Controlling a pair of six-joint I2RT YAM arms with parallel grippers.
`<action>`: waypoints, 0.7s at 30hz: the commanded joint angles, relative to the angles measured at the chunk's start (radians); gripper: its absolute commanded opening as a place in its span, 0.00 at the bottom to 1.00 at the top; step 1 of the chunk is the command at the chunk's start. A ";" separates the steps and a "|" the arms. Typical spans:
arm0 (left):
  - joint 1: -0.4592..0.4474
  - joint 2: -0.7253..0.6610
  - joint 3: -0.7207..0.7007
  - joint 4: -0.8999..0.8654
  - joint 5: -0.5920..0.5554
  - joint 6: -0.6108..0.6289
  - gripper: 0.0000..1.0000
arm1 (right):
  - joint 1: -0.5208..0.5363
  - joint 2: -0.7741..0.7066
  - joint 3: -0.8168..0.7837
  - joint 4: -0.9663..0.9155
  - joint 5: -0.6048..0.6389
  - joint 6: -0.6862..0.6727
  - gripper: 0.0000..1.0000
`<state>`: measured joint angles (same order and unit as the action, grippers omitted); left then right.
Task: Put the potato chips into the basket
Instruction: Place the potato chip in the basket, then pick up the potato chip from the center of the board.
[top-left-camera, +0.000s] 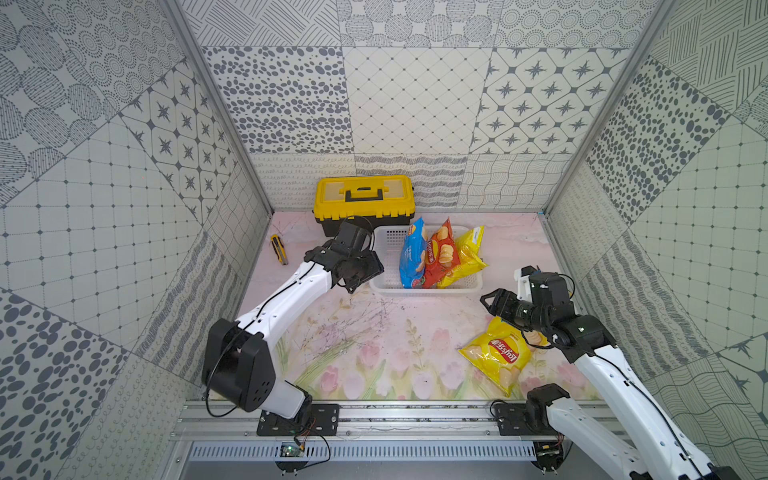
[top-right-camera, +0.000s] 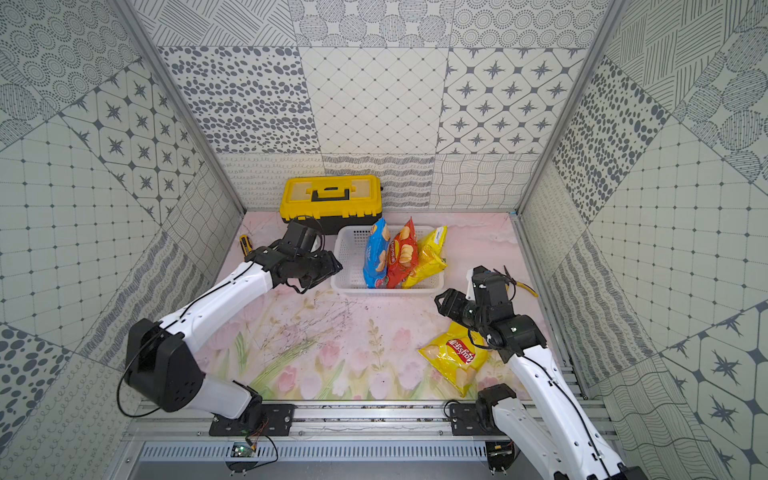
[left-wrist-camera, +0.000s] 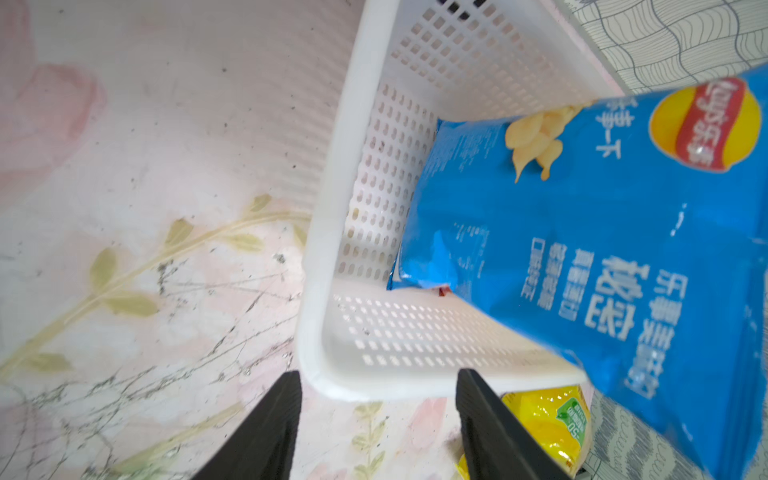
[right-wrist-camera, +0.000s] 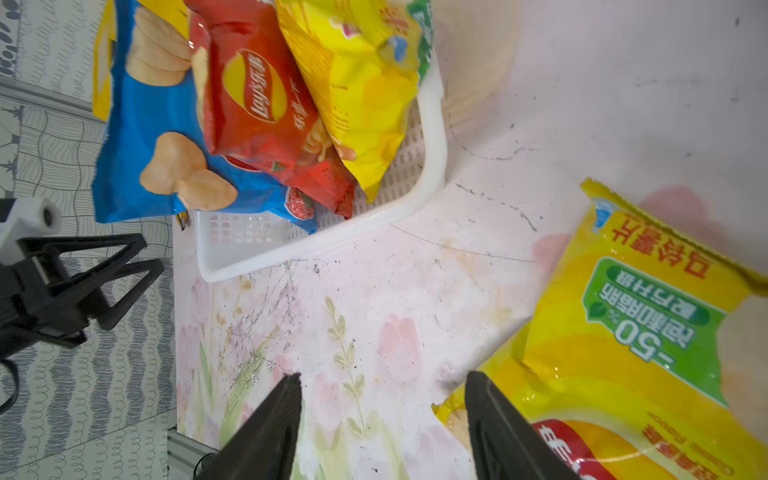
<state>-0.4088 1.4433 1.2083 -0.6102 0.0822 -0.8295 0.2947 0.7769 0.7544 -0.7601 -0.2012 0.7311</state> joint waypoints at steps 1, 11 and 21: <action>-0.082 -0.188 -0.168 0.006 -0.040 -0.088 0.65 | -0.003 -0.052 -0.018 0.029 0.026 0.039 0.67; -0.565 -0.128 -0.343 0.413 -0.135 -0.425 0.65 | 0.000 -0.050 -0.020 0.039 0.011 0.056 0.66; -0.746 0.210 -0.278 0.787 -0.233 -0.533 0.65 | 0.000 -0.084 0.006 0.041 -0.028 0.073 0.67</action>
<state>-1.1145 1.5608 0.9100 -0.1291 -0.0570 -1.2388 0.2951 0.7170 0.7364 -0.7574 -0.2123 0.7944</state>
